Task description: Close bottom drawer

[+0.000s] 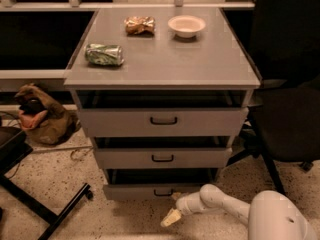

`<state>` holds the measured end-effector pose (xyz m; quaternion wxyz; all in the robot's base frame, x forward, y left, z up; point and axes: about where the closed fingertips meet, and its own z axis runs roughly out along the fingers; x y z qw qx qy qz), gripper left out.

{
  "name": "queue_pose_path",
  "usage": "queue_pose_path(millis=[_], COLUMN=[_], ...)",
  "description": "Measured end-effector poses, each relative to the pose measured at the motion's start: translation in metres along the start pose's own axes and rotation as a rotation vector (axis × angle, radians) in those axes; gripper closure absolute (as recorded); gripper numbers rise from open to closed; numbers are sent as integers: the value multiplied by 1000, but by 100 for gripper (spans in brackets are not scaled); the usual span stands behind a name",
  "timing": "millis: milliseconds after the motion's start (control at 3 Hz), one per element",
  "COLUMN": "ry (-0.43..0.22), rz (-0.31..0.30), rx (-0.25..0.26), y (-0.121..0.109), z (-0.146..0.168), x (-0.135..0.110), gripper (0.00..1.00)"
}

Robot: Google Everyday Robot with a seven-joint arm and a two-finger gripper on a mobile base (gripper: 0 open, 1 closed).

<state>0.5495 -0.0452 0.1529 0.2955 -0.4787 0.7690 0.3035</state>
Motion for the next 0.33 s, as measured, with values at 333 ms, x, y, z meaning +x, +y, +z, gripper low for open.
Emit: queue_pose_path(millis=[333], ry=[0], rz=[0], rx=[0], y=[0], z=[0], x=[0], gripper=[0])
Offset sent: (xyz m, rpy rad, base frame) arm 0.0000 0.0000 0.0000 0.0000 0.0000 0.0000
